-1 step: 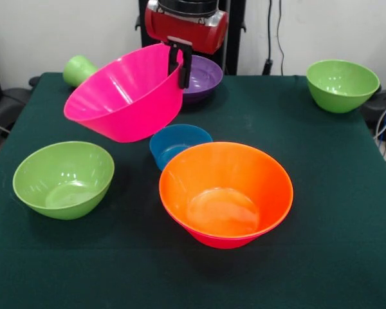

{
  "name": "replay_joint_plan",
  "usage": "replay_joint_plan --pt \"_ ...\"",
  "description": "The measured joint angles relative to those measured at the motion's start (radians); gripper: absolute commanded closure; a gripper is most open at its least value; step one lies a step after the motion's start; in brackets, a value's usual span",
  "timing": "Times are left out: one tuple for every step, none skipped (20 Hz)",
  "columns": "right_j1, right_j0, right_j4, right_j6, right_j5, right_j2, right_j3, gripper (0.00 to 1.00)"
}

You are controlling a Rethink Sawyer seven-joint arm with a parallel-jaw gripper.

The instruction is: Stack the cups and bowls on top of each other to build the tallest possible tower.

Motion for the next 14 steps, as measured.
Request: replay_joint_plan --pt "0.0 0.0 0.0 0.0 0.002 0.0 0.0 1.0" --pt "-0.002 0.0 0.002 0.0 0.013 0.0 -0.002 1.0" --pt "-0.005 0.0 0.007 0.0 0.027 0.001 -0.008 1.0" --pt "-0.008 0.0 0.01 0.0 0.037 0.002 -0.013 1.0" --pt "-0.01 0.0 0.013 0.0 0.043 0.003 -0.016 1.0" --pt "-0.012 0.0 0.015 0.0 0.049 0.003 -0.019 1.0" --pt "-0.016 0.0 0.021 0.0 0.063 0.004 -0.027 1.0" --pt "-0.019 0.0 0.025 0.0 0.076 0.004 -0.032 1.0" --pt "-0.02 0.0 0.028 0.0 0.085 0.004 -0.035 1.0" --pt "-0.022 0.0 0.032 0.0 0.1 0.004 -0.043 1.0" --pt "-0.024 -0.001 0.036 0.0 0.114 0.004 -0.051 1.0" --pt "-0.025 -0.001 0.038 0.0 0.121 0.004 -0.054 1.0" --pt "-0.026 -0.001 0.041 0.0 0.131 0.004 -0.061 1.0" --pt "-0.026 -0.001 0.045 0.0 0.141 0.005 -0.067 1.0"
